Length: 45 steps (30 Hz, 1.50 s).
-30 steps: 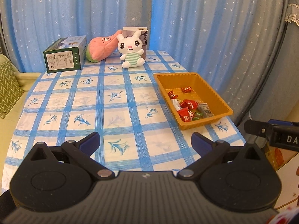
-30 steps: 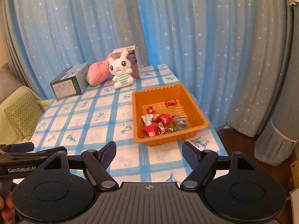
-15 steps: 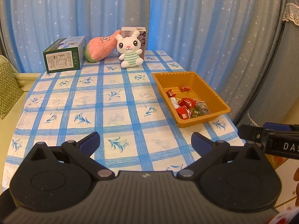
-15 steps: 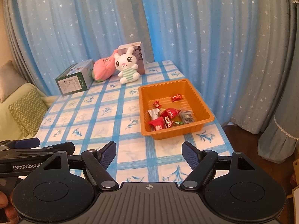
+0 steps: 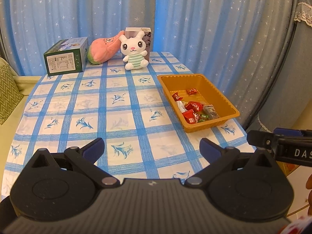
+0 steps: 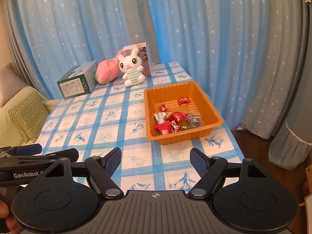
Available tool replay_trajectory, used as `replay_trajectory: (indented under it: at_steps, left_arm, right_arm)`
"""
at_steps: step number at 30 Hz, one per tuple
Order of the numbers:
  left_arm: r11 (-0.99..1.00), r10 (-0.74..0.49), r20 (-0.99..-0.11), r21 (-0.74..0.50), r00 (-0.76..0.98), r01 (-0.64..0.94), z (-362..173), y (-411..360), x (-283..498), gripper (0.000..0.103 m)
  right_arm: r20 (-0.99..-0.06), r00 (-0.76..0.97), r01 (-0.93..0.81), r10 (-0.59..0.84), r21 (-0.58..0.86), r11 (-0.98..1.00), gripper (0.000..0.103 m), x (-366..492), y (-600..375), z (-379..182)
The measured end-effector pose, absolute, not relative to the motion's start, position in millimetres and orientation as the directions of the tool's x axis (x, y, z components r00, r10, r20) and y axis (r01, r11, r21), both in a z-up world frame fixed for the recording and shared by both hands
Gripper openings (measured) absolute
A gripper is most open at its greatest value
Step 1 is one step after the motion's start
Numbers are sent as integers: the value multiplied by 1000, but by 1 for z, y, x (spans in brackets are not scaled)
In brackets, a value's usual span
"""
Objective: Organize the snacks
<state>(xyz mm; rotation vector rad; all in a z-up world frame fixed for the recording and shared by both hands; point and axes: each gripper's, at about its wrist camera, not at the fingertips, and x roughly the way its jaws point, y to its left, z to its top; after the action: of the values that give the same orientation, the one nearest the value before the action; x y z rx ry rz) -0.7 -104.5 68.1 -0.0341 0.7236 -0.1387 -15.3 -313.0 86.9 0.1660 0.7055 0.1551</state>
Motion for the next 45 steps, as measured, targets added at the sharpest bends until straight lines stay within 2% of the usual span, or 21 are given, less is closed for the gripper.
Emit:
replay_trajectory:
  at_steps: [45]
  left_arm:
    - [990,-139,-660,-81,739,114,66,-108,0,103]
  right_arm:
    - [-637,747,-81,192,199,977,77,-15,-315,81]
